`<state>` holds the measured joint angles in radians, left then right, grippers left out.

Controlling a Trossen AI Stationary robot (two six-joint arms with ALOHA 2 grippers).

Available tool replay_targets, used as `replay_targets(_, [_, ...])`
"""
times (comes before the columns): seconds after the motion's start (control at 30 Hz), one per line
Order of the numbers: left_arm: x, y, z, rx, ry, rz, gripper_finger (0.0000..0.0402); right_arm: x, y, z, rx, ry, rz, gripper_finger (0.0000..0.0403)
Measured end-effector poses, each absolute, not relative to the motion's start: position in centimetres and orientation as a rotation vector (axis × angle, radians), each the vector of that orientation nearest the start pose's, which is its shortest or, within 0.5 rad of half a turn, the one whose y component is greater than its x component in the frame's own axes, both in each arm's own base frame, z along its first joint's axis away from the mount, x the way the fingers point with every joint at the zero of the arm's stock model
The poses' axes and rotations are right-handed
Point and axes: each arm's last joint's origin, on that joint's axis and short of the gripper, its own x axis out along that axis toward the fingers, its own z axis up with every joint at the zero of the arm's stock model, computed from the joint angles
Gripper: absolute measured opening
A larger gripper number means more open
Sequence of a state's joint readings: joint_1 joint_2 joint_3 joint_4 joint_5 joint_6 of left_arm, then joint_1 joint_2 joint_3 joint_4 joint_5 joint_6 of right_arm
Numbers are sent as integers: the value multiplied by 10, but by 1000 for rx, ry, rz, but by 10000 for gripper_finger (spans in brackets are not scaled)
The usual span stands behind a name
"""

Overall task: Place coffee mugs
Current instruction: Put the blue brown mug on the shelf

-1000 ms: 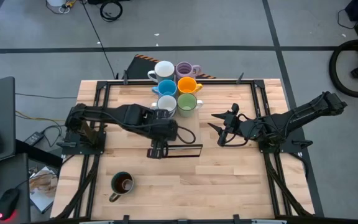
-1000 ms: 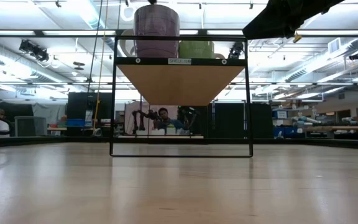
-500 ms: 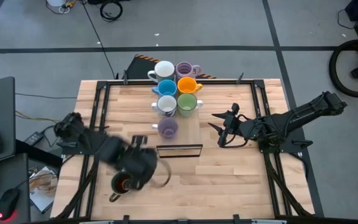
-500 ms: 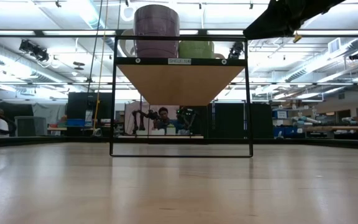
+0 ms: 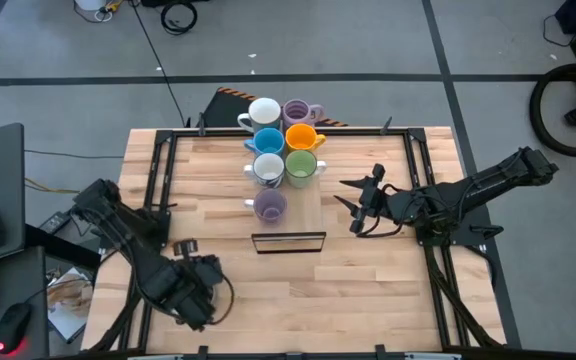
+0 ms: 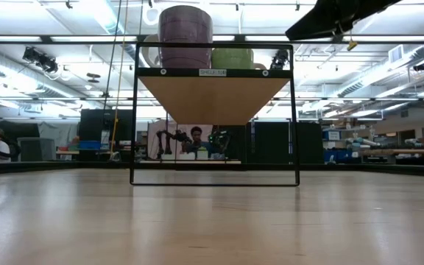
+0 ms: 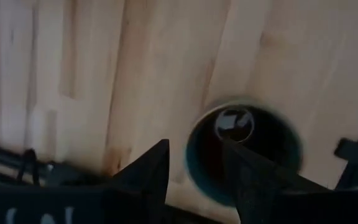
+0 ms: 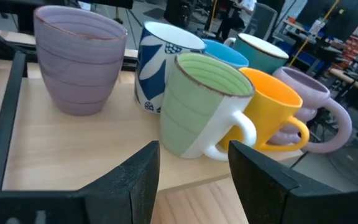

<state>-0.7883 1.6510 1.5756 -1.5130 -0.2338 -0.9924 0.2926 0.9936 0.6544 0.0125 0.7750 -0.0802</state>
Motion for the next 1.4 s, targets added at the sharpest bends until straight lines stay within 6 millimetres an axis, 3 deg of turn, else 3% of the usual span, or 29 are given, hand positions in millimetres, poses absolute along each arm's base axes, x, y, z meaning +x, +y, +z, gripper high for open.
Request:
replay_targets(0.17, [190,-177,307,-153,1316,242,139,209,39,273,-262,297,-469,197])
replay_targets(0.33, [179,-158,283,-275,1275,254,134,210,37,273,-256,299,-451,197])
replay_targets(0.5, [164,-145,259,-379,1316,274,155,210,37,273,-232,295,-435,197])
replay_targets(0.7, [154,-143,242,-500,1311,206,188,210,37,272,-212,291,-431,197])
replay_targets(0.87, [148,-143,223,-496,1356,200,187,210,38,272,-201,289,-432,197])
replay_targets(1.03, [153,-147,209,-551,1301,134,152,210,38,272,-200,289,-428,197])
replay_targets(1.27, [163,-145,206,-578,1242,156,45,210,38,272,-197,288,-429,197])
replay_targets(1.4, [173,-142,204,-579,1233,173,41,210,38,272,-196,288,-428,197])
